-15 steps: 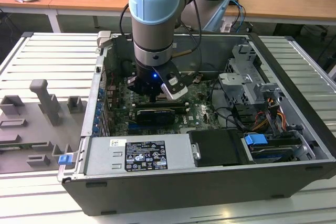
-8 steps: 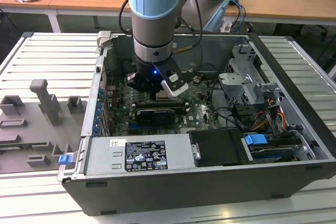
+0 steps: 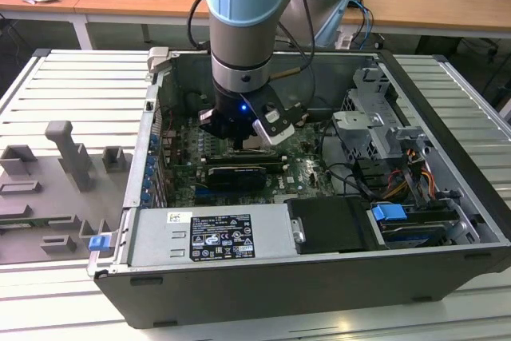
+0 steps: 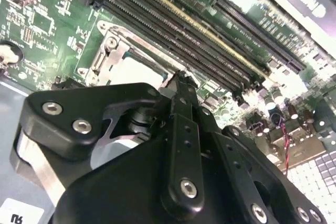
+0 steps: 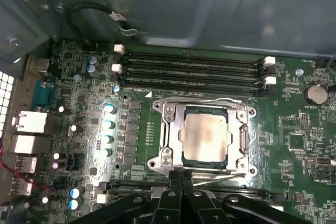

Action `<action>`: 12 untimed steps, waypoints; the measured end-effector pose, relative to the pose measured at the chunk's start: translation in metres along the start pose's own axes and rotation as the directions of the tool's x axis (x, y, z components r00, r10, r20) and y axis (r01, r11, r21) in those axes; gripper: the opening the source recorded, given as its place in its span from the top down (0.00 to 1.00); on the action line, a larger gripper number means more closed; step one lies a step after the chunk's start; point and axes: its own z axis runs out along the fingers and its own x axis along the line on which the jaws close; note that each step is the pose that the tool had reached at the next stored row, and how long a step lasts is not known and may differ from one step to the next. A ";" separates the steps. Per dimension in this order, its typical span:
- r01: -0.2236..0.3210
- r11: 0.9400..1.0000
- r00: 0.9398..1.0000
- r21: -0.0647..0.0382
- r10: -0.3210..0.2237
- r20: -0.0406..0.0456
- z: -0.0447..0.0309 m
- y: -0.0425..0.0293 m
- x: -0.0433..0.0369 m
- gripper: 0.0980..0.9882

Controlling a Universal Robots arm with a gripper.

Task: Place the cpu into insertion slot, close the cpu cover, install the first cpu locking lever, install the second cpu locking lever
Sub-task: 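Install the second cpu locking lever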

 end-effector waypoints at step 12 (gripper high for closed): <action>0.004 1.000 1.000 -0.031 -0.004 0.001 0.0206 -0.0075 0.0187 0.99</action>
